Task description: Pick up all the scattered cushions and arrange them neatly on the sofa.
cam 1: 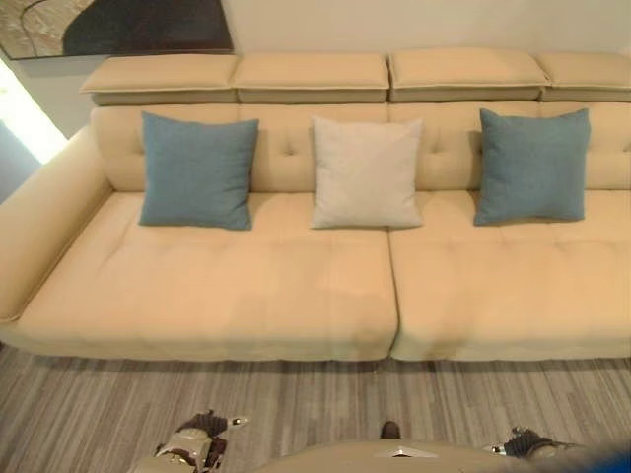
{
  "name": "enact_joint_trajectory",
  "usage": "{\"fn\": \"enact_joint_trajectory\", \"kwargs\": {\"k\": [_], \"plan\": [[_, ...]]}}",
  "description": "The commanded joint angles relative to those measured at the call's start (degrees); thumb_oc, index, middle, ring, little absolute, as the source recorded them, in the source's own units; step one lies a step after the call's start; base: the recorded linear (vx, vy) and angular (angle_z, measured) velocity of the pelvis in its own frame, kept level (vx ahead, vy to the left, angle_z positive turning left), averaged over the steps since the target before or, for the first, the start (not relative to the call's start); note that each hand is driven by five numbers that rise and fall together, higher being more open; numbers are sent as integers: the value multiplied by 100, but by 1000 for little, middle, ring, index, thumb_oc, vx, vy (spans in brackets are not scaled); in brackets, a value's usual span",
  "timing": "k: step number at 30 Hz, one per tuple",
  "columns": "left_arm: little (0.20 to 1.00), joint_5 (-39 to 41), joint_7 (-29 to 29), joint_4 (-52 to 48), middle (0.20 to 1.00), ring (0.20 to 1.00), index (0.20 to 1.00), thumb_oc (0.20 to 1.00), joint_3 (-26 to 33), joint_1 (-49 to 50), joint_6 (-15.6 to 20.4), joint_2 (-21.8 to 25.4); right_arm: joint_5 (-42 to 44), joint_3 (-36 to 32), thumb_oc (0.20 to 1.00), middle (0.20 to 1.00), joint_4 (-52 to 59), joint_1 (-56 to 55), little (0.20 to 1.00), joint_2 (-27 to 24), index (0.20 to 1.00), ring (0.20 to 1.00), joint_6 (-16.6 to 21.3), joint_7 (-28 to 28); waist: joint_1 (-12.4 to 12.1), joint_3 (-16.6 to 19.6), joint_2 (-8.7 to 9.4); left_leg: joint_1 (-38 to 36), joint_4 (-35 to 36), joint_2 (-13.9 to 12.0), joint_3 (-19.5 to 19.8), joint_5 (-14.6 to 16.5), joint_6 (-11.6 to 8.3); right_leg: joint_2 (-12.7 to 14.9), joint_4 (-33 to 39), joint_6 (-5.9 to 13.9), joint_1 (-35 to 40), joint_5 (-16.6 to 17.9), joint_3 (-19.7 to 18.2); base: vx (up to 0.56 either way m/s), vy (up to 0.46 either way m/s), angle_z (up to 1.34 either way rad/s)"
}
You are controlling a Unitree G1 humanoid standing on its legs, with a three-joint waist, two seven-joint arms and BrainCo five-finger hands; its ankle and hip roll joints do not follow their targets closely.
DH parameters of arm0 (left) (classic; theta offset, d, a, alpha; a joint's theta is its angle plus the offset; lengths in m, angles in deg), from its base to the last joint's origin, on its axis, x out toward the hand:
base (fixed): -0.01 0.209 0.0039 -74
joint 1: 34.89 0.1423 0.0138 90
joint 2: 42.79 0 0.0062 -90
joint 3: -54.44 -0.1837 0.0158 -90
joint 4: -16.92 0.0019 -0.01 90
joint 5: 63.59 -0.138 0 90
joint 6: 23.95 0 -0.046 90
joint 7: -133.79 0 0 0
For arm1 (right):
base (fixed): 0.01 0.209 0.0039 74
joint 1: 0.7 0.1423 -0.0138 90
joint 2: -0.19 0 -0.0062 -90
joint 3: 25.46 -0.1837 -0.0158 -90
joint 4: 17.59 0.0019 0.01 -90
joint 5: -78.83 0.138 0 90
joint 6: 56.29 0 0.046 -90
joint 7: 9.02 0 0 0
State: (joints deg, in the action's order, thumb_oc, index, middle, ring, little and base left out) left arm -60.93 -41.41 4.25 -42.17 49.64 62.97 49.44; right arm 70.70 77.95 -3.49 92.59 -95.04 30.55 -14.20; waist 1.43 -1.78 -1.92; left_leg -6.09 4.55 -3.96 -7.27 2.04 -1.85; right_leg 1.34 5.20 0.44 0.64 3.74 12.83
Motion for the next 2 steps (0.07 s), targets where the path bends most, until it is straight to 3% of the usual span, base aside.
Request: {"fn": "enact_joint_trajectory", "kwargs": {"k": [1, 2], "plan": [[1000, -271, -28, 234, 1000, 1000, 1000, 1000, 21, -242, 140, 68, -16, 85, 1000, 1000, -313, 271, 1000, 29, 1000, 1000, 69, -85, 26, 70, 430, 144, 45, 141, 55, 66, -146, 489, -93, 688, 331, -439, -212, 0, 0, 0], [1000, -301, -34, 242, 1000, 1000, 1000, 1000, 3, -220, 146, 52, -43, 118, 1000, 1000, -310, 279, 1000, 41, 1000, 1000, 75, -93, 12, 62, 420, 140, 45, 138, 65, 62, -146, 490, -90, 686, 347, -448, -195, 0, 0, 0]]}}
